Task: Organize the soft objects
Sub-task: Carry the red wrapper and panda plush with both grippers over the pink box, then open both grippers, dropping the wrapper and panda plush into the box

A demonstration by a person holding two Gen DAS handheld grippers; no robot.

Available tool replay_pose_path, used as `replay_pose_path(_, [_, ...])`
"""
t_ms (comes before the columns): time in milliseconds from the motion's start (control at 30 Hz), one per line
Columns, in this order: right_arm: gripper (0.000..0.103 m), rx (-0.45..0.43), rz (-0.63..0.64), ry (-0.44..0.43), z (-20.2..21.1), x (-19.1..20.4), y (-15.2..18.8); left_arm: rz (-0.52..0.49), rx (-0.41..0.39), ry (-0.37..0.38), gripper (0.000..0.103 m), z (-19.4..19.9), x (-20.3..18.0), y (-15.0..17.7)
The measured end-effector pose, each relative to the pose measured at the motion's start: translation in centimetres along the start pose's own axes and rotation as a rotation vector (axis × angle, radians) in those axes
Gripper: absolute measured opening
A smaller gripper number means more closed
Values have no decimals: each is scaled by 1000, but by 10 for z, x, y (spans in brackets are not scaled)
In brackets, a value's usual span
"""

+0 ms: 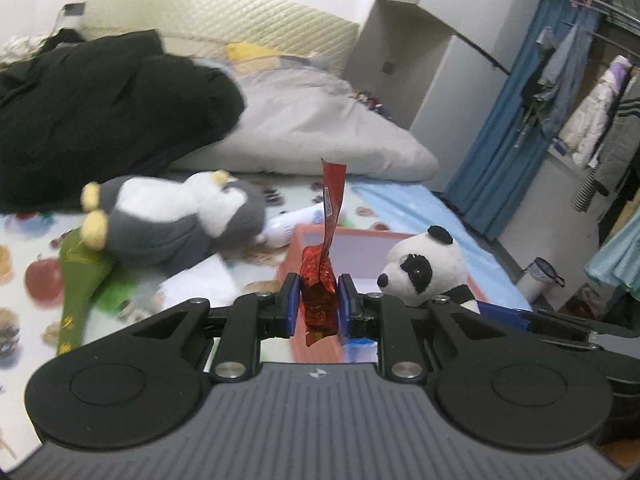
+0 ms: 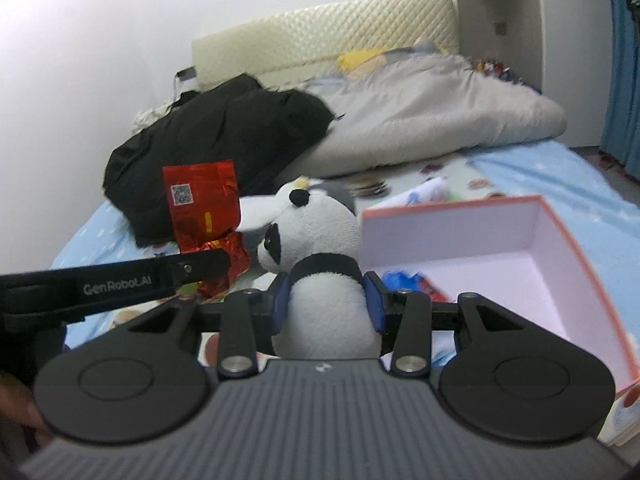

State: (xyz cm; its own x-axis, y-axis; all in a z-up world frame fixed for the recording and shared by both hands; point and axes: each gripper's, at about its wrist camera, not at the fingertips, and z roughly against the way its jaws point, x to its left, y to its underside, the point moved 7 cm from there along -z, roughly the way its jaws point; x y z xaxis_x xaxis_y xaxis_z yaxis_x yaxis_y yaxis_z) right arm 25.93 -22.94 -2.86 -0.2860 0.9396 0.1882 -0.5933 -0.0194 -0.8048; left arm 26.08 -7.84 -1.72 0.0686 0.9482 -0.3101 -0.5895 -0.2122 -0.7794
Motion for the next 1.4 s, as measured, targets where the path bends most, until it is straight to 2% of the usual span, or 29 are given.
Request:
replay_pose_path(200, [44, -17, -34, 66, 4, -44, -10, -48, 33, 53, 24, -30, -40, -9])
replay_pose_path(467, [44, 48, -118, 162, -24, -114, 2, -98, 168, 96, 24, -105, -78, 10])
replay_pose_path(633, [44, 133, -153, 194, -53, -147, 23, -116, 266, 93, 24, -152, -86, 32])
replay_pose_path(867, [44, 244, -188, 201, -91, -171, 50, -134, 366, 70, 24, -199, -85, 50])
replay_pose_path(1100, [46, 262, -222, 192, -99, -177, 54, -151, 370, 63, 25, -211, -81, 50])
replay_pose_path(1167, [48, 255, -235, 189, -97, -178, 52, -152, 371, 68, 32, -208, -82, 48])
replay_pose_path(1200, [54, 253, -240, 189, -95, -177, 51, -154, 370, 61, 48, -207, -81, 46])
replay_pose_path(1233, [59, 249, -244, 188, -94, -178, 50, -159, 360, 52, 56, -203, -82, 44])
replay_pose_path(1400, [60, 207, -238, 164, -77, -167, 41, -173, 318, 53, 56, -179, -86, 34])
